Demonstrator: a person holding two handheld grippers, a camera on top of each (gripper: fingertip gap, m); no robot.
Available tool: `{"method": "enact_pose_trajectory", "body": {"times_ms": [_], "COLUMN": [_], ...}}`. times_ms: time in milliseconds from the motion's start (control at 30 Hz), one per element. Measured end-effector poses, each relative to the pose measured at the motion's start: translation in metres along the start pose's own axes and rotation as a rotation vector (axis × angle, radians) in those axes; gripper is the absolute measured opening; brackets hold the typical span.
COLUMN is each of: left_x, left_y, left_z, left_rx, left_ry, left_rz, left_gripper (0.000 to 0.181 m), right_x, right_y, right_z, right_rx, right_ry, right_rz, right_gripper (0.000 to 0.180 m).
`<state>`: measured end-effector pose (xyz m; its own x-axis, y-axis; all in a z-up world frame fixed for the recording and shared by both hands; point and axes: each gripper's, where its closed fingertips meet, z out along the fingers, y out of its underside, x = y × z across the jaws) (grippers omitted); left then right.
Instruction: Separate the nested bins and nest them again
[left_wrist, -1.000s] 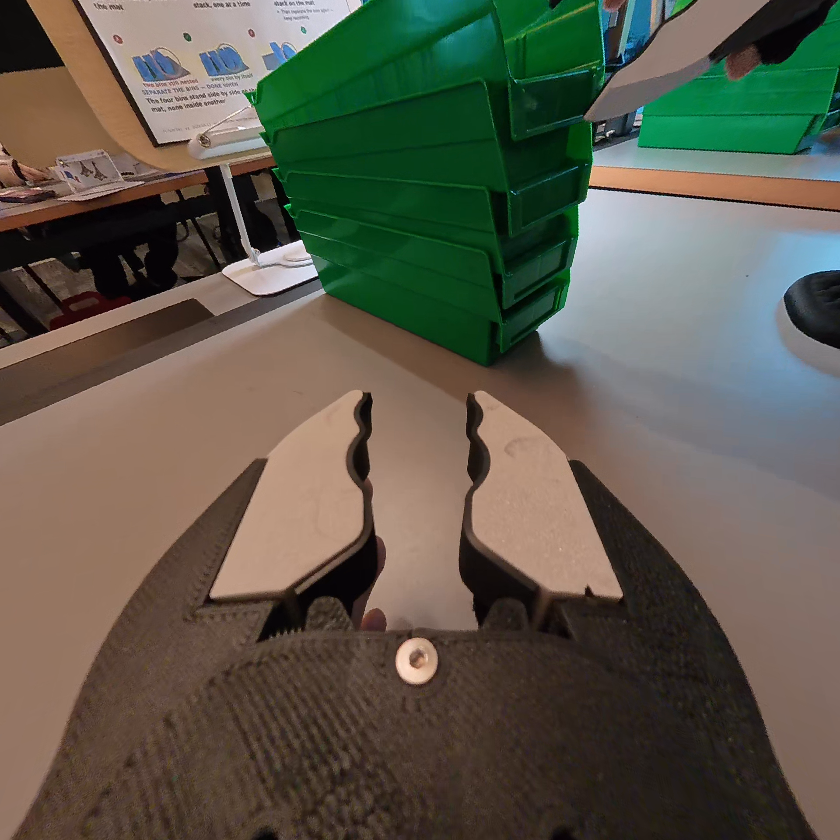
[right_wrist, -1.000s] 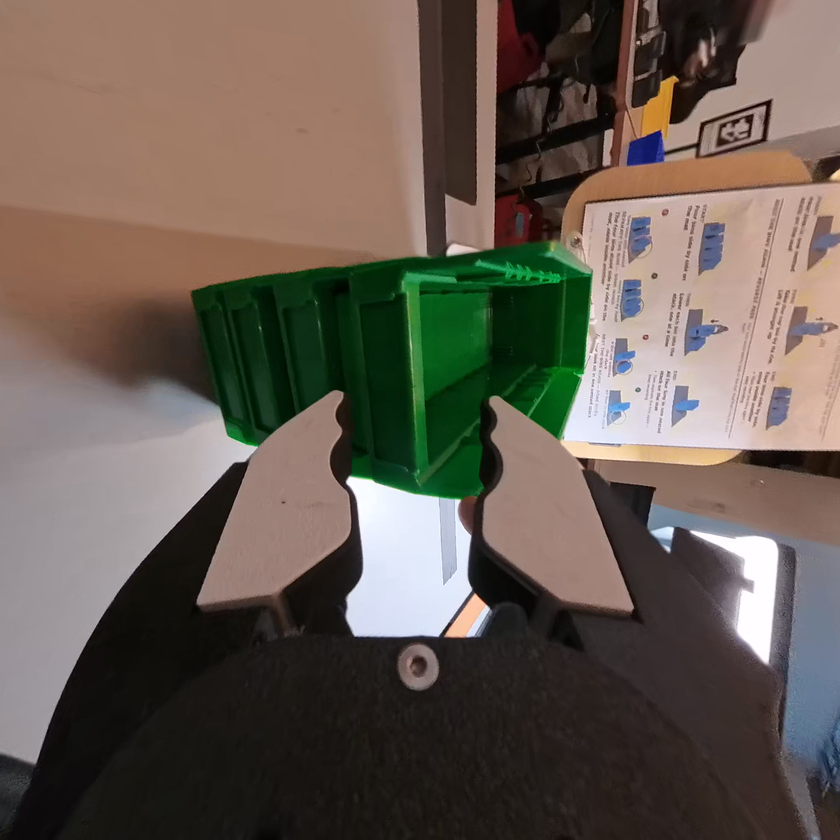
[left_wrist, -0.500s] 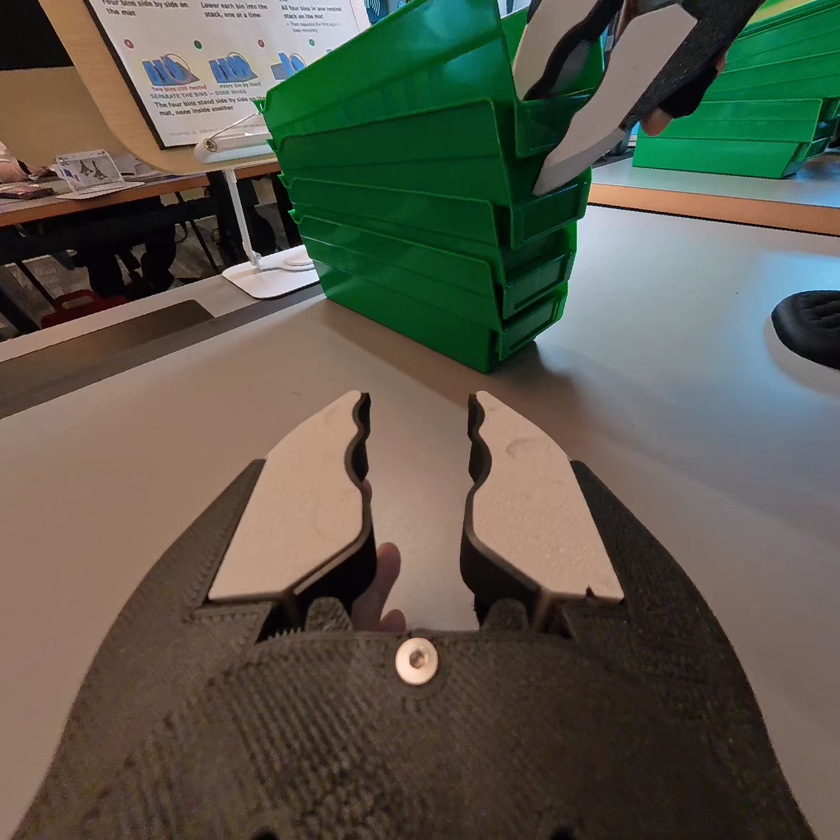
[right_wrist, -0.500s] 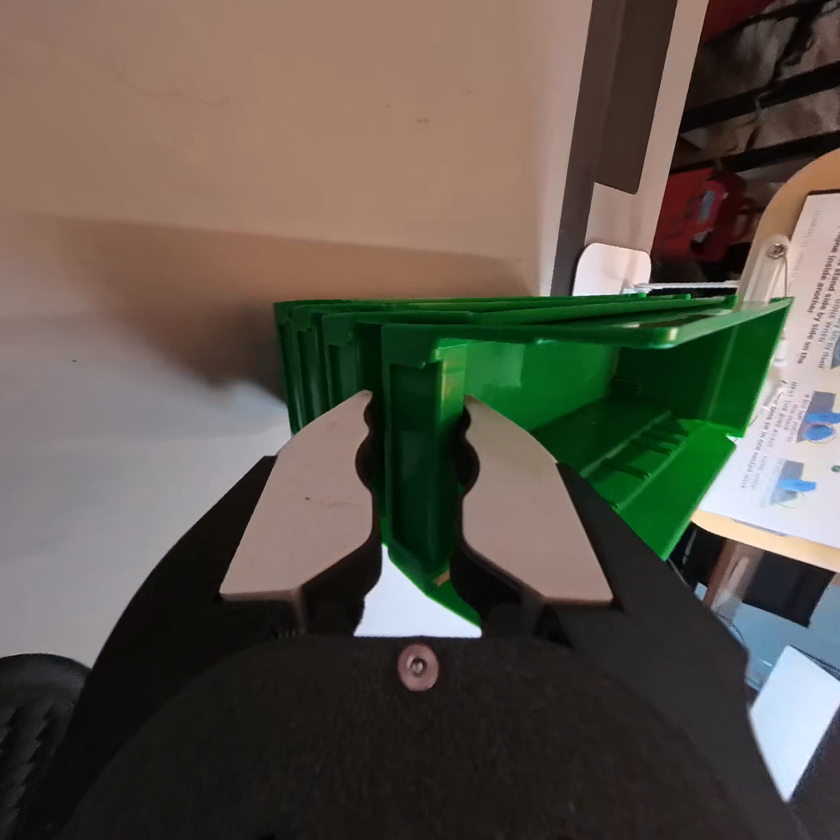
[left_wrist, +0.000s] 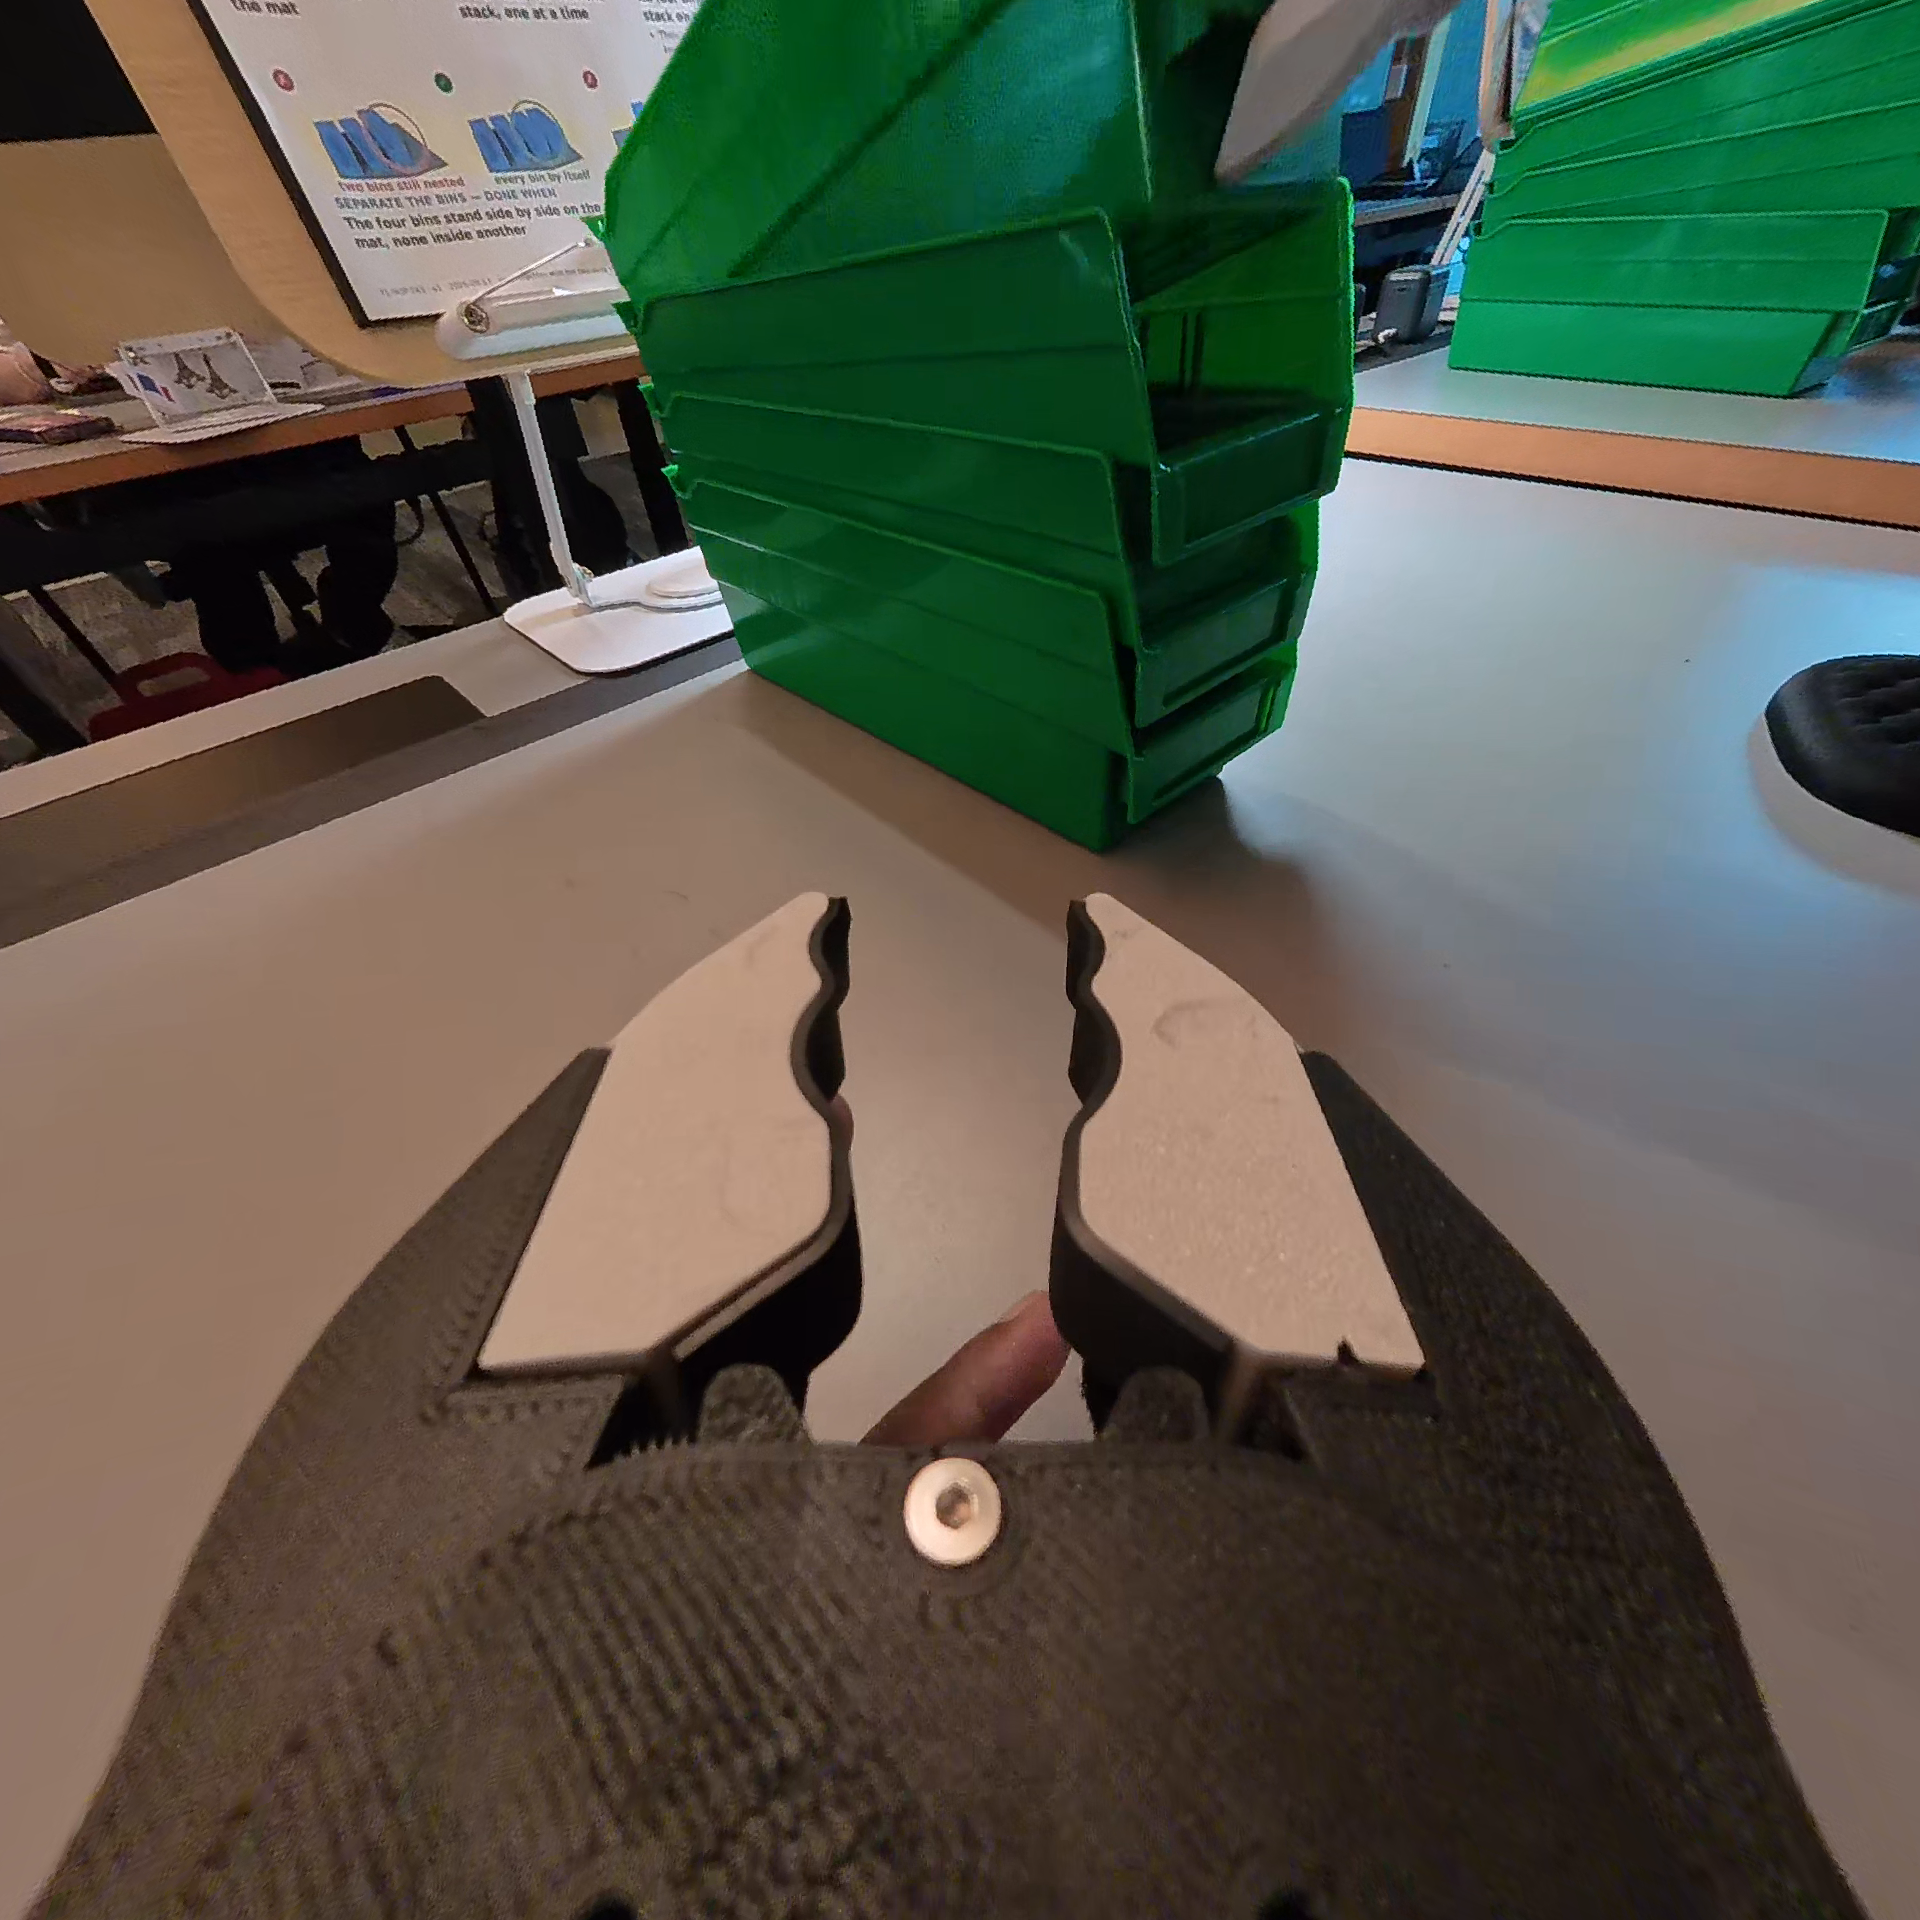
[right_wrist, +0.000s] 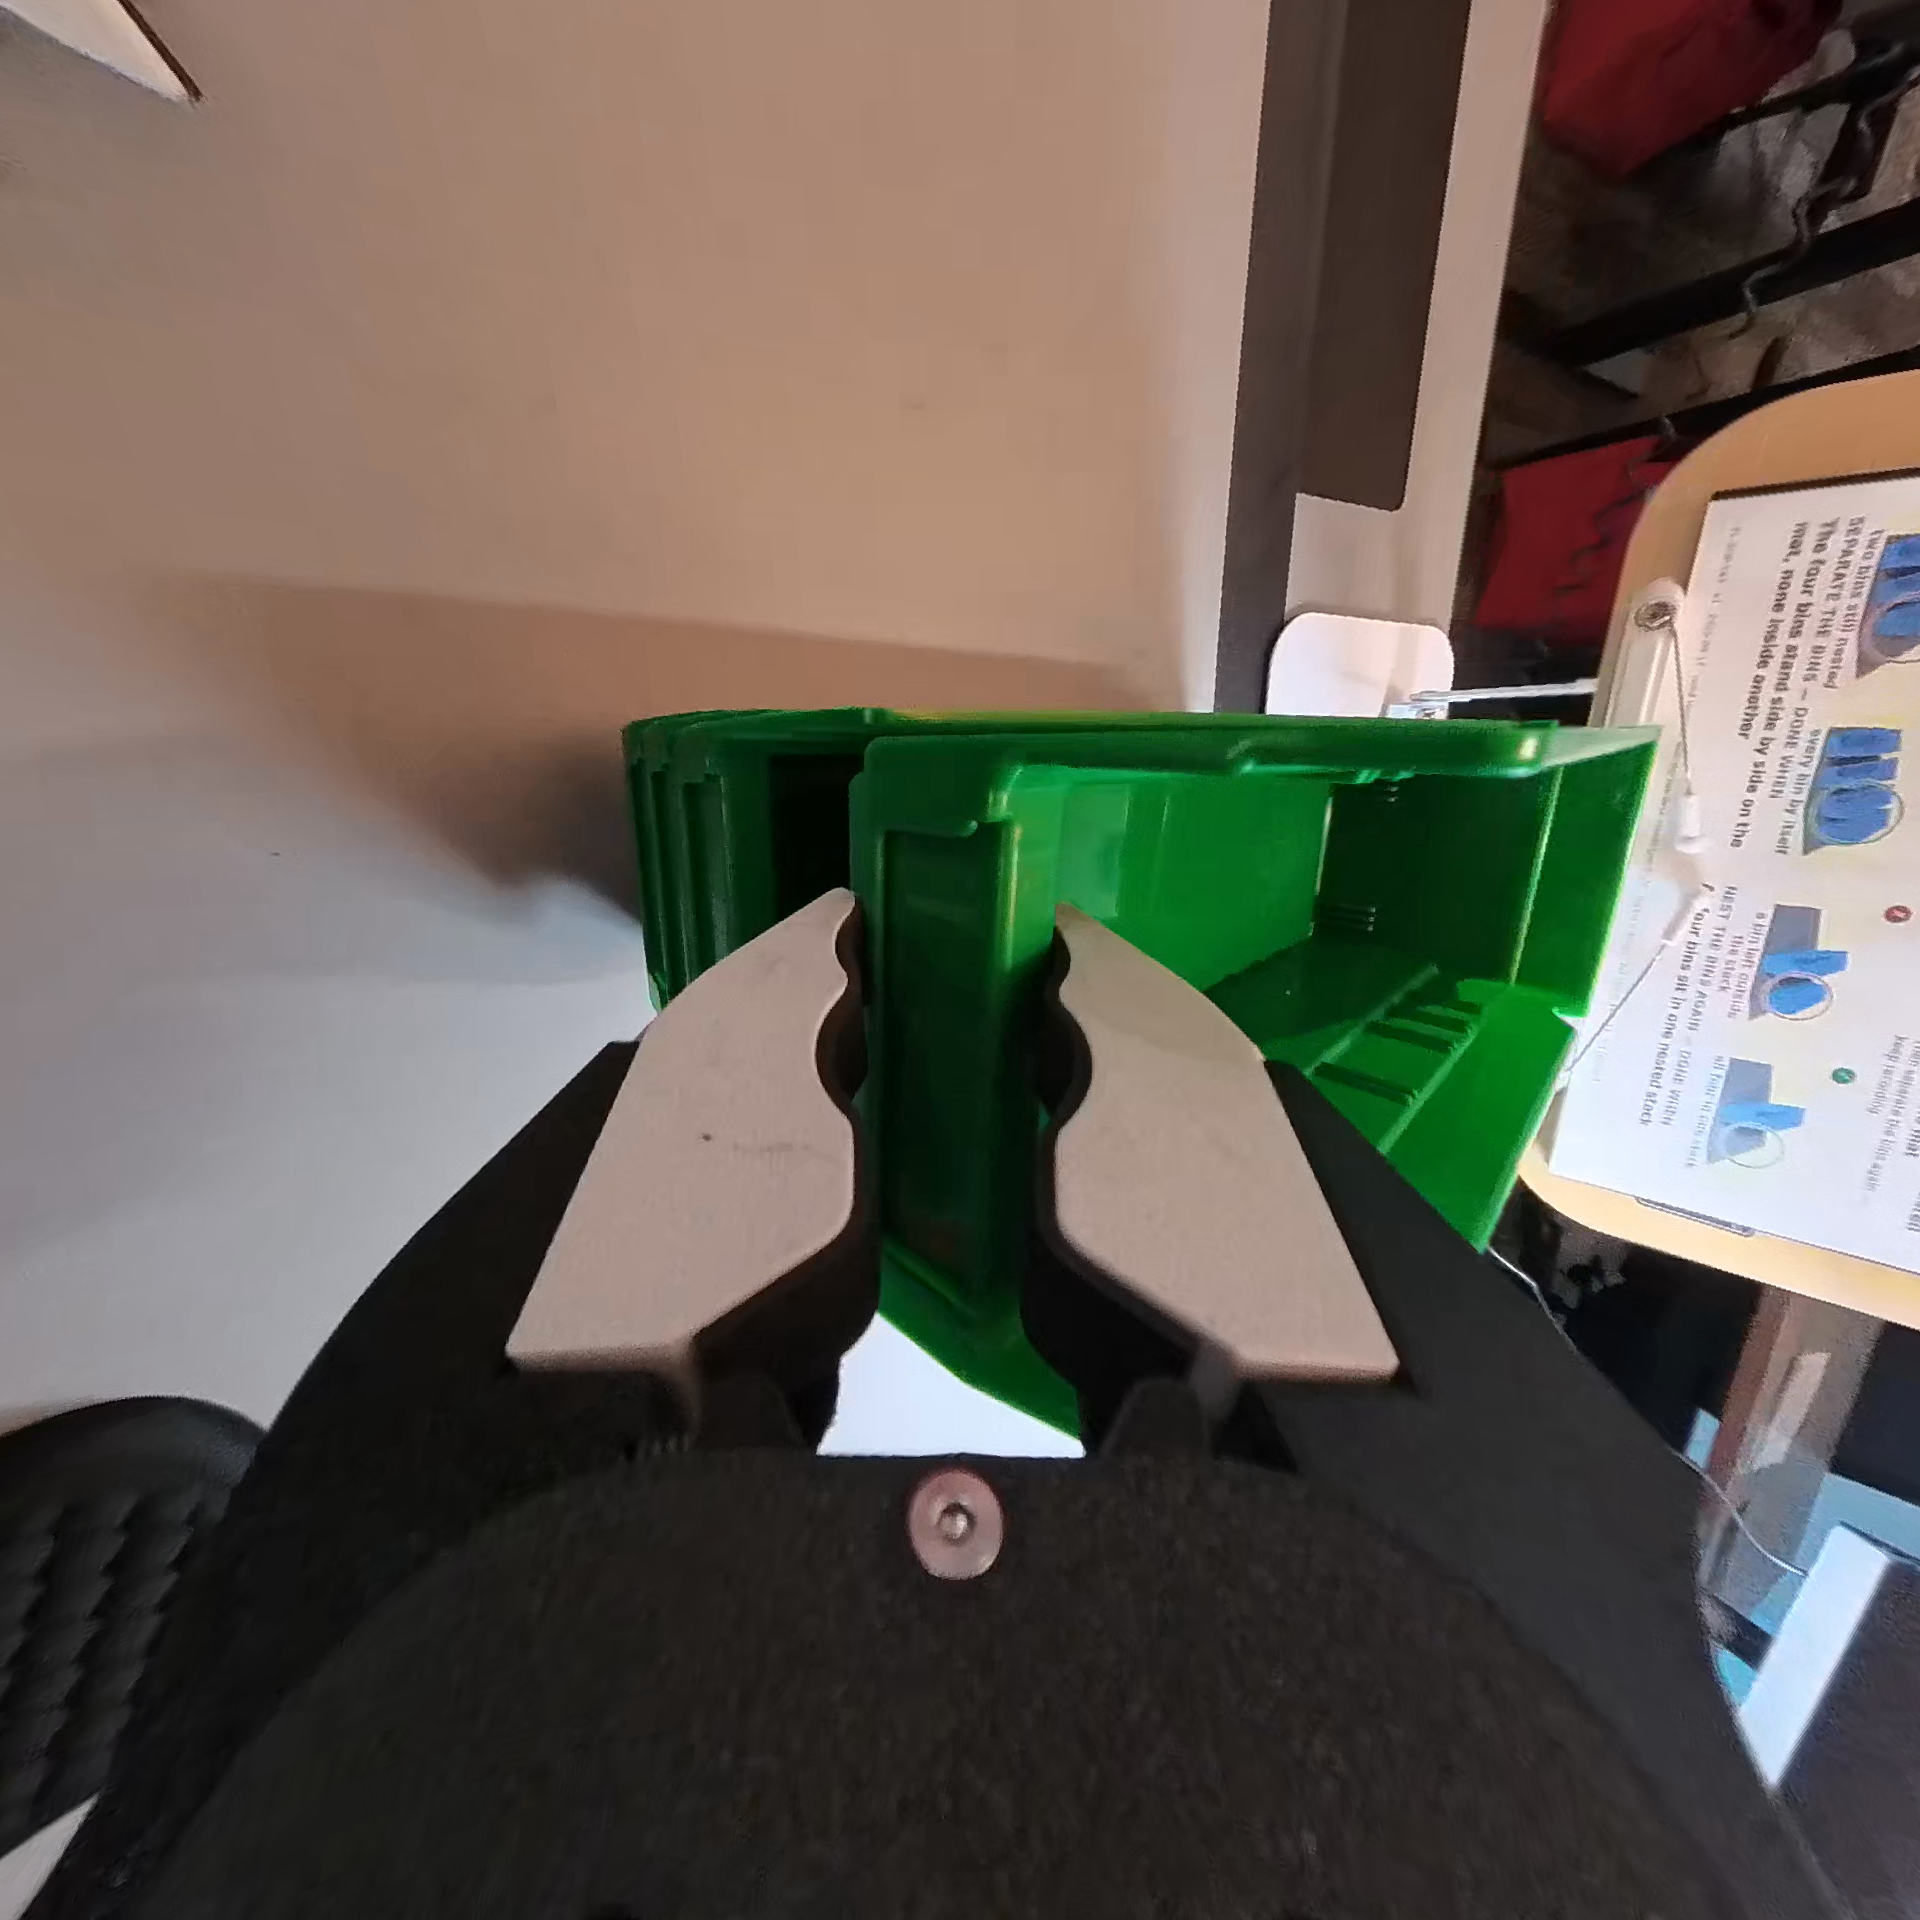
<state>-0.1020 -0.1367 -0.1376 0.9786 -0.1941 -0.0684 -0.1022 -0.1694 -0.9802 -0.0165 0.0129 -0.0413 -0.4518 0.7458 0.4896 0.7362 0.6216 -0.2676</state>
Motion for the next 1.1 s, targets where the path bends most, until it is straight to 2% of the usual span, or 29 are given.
{"method": "enact_pose_trajectory", "body": {"times_ms": [233,433,667,833,1100], "left_x": [-0.001,-0.001,-0.001,-0.002,-0.007], "left_y": [0.000,0.000,0.001,0.001,0.005], "left_z": [-0.001,0.000,0.000,0.001,0.003], "left_rx": [0.004,0.001,-0.003,-0.006,-0.025], "left_ry": [0.002,0.002,0.003,-0.003,-0.020], "left_rz": [-0.008,-0.009,-0.006,-0.008,-0.045], "left_gripper": [0.040,0.040,0.041,0.041,0.039], "right_x": [0.015,0.040,0.040,0.015,-0.024], "right_y": [-0.011,-0.017,0.032,0.098,0.208], "right_z": [-0.022,-0.071,-0.101,-0.077,0.006], "right_rx": [0.039,0.087,0.039,-0.020,-0.126], "right_ry": [0.023,0.138,0.236,0.232,0.257], "right_rz": [0.001,0.004,0.014,0.046,0.045], "right_gripper": [0.029,0.029,0.029,0.029,0.029]}}
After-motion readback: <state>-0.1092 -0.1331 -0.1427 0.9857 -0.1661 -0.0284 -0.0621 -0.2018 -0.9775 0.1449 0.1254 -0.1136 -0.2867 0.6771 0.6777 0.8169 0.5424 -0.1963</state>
